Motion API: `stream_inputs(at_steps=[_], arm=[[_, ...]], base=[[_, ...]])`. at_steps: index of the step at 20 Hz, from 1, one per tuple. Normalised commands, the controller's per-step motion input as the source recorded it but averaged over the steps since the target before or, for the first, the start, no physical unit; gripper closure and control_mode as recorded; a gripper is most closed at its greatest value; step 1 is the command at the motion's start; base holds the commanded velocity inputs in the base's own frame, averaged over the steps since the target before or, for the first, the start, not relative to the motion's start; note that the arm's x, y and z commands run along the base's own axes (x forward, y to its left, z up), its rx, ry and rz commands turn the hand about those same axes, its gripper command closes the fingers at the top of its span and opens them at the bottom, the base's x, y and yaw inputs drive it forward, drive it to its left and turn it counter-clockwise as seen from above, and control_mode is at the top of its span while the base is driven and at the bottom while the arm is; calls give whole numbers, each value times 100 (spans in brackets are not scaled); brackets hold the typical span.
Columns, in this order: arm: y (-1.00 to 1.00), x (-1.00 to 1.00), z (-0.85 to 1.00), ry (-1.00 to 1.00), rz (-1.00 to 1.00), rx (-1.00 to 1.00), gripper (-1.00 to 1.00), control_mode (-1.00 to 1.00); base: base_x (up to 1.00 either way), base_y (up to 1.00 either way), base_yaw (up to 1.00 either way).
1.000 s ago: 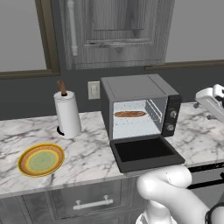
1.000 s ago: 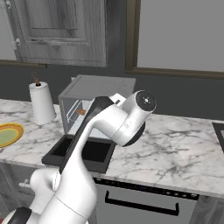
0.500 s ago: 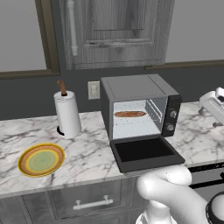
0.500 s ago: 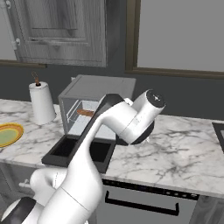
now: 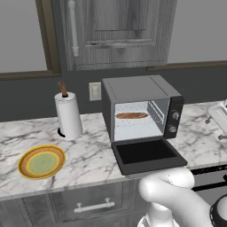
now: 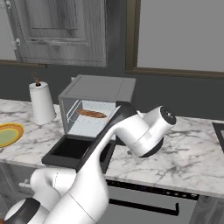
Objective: Pull the toaster oven rack outwards. Pick up the baguette from the plate and place it on the toaster oven rack. Close the toaster oven door fully and set the temperature to the lowest setting.
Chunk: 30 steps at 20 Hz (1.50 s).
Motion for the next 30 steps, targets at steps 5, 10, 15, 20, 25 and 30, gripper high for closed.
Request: stream_inputs(at_steps=[5,10,15,20,25,30], arm=[[-1,-9,-22,21,-11,4,-100,-100],[-10,-10,-29,15,-10,7,-100,-100],[-6,-8,-37,5,-6,12,-100,-100],[0,-1,-38,2,-4,11,-100,-100],[0,0,-31,0,-5,12,-100,-100],[0,0,-25,0,-4,11,-100,-100]], base=[[0,0,0],[0,0,0],[0,0,0],[0,0,0],[0,0,0],[0,0,0]])
